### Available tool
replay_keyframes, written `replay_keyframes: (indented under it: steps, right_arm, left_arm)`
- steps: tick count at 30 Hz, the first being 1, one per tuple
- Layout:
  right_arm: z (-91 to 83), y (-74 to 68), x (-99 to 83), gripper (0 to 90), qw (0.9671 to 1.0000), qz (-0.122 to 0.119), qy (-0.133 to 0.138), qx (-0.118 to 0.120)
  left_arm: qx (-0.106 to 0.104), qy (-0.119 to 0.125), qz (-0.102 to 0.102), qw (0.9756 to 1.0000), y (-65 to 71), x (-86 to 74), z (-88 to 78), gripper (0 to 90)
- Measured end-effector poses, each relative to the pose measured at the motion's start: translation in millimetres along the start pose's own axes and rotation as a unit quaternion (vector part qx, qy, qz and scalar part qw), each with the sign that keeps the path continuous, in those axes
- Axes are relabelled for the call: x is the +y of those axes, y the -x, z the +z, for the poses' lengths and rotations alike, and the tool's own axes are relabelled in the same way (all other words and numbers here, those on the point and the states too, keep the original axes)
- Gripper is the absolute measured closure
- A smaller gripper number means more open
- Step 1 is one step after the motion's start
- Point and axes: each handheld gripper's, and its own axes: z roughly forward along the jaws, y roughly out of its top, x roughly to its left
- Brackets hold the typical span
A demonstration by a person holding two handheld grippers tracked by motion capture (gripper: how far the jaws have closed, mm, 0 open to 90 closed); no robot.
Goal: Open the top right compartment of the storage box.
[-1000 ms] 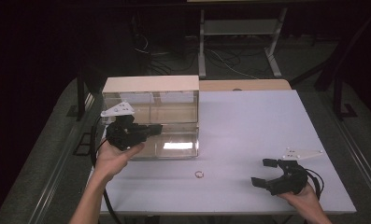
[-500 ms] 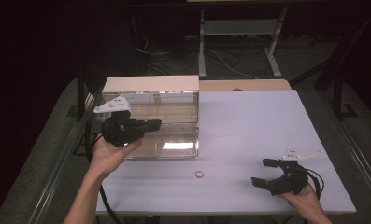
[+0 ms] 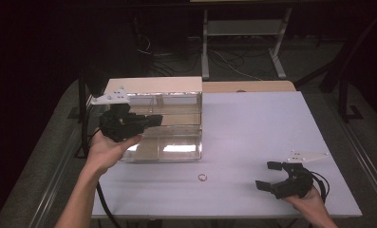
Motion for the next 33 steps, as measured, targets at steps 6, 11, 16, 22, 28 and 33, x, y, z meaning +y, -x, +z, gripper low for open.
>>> replay_keyframes:
  steps: [6,11,16,22,28,33]
  right_arm:
    - [-0.2,-0.4,0.2,0.2,1.0,0.004,-0.006,0.002]
    - [-0.4,-0.3,0.1,0.2,1.0,0.006,-0.006,0.002]
    - [-0.8,-0.5,0.2,0.2,1.0,0.007,-0.006,0.003]
    - [-0.8,-0.5,0.0,0.2,0.9999,0.007,-0.008,0.004]
    - [-0.4,0.3,-0.1,0.2,1.0,0.006,-0.006,0.003]
    - [-0.3,0.2,0.1,0.2,1.0,0.007,-0.004,0.003]
  left_arm:
    - [-0.003,-0.007,0.003,1.0,-1.2,7.5,-2.7,89.1]
    - [-0.001,-0.009,0.006,0.9999,-1.7,14.1,-5.1,89.1]
    - [0.002,-0.005,0.007,1.0,-3.5,19.7,-7.2,89.1]
    - [0.002,-0.003,0.006,1.0,-7.0,24.5,-8.7,89.1]
    - [0.002,-0.008,0.012,0.9999,-8.1,31.3,-10.3,89.1]
    - [0.005,-0.006,0.013,0.9999,-9.4,37.6,-11.1,89.1]
